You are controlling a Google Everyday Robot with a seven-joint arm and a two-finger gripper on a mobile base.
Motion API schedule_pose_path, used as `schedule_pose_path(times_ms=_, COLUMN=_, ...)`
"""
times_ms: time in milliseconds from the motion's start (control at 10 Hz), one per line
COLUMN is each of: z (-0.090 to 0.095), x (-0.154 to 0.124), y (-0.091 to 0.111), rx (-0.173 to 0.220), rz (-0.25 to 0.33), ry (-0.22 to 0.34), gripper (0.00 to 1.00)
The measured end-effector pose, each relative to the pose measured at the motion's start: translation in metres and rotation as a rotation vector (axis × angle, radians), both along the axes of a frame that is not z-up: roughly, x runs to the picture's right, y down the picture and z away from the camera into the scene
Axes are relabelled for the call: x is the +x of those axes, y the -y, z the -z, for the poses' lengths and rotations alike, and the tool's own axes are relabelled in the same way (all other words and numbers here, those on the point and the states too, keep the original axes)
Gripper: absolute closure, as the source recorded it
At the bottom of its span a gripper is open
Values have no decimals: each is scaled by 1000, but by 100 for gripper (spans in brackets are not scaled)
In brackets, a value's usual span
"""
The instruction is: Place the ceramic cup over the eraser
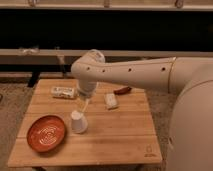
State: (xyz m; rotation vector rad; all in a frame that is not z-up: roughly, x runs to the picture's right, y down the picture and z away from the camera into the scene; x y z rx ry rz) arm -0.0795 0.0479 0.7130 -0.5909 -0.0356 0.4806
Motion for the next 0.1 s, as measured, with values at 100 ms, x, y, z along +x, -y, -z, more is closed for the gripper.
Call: schedule_pose_path(times_ms=100, z=0, x=5, y=4, rx=0, rz=-9, ry=-1, gripper=20)
